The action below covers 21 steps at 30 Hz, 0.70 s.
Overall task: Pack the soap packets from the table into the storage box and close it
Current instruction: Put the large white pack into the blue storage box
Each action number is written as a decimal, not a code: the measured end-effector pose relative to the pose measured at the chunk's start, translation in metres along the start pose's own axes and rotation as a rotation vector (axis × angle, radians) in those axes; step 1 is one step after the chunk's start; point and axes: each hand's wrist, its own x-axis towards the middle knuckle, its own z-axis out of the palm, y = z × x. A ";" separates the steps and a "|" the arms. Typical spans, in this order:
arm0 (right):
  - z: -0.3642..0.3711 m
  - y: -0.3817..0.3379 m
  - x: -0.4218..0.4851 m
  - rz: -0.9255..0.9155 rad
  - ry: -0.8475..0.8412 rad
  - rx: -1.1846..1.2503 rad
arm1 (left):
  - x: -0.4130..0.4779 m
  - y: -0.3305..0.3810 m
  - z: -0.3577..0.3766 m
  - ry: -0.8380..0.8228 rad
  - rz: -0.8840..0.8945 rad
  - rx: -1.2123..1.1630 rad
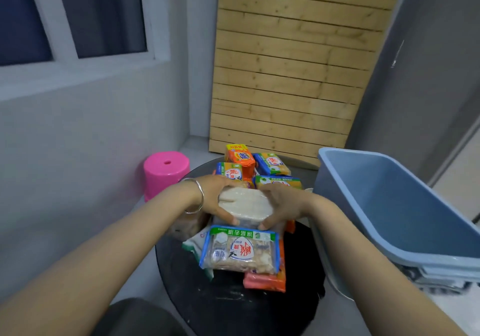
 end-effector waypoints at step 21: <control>-0.131 -0.015 -0.086 -0.105 0.325 -0.230 | -0.026 0.097 -0.119 0.350 0.100 0.227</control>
